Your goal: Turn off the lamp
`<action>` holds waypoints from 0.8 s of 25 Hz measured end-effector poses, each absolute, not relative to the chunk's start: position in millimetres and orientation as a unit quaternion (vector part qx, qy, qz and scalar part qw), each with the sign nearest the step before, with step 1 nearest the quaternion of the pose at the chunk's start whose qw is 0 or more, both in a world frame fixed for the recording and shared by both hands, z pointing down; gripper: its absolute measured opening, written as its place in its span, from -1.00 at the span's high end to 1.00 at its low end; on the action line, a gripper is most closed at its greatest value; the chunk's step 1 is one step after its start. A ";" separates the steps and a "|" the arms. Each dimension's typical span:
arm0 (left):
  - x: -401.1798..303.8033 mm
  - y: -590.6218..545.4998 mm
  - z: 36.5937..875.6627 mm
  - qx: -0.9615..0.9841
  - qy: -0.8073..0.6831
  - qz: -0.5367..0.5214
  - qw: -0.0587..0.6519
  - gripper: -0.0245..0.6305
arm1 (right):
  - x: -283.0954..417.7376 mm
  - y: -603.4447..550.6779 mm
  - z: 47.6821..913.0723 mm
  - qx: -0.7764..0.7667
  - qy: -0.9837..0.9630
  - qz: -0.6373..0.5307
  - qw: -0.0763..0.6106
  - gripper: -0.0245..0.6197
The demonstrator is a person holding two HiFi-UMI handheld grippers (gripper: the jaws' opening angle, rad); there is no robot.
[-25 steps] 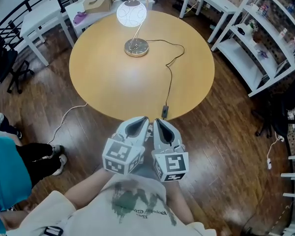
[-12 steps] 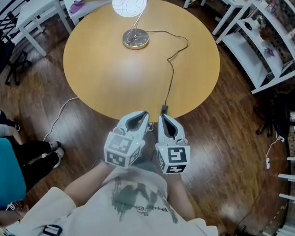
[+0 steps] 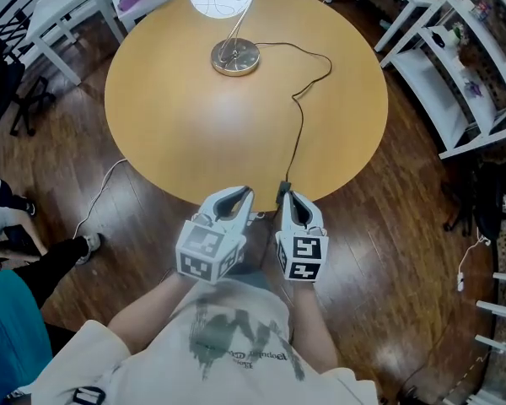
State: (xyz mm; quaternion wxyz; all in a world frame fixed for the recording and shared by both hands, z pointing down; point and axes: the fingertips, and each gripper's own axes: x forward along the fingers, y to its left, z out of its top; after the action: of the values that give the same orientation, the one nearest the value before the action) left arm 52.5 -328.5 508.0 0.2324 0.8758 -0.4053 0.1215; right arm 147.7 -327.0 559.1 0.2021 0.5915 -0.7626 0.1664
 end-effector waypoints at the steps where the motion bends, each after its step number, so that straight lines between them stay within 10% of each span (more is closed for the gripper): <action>1: 51.0 -329.6 509.7 0.874 -0.407 0.122 0.234 0.95 | 147.0 -328.8 563.2 0.589 -0.763 0.168 0.207 0.92; 20: 47.9 -338.0 520.2 0.867 -0.417 0.131 0.239 0.95 | 141.5 -351.0 601.1 0.561 -0.758 0.164 0.289 0.92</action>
State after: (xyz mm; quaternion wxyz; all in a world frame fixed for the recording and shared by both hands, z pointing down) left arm 47.9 -338.0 520.2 0.2385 0.8673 -0.4170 0.1306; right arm 141.5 -351.0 601.1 0.2889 0.5610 -0.7582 0.1639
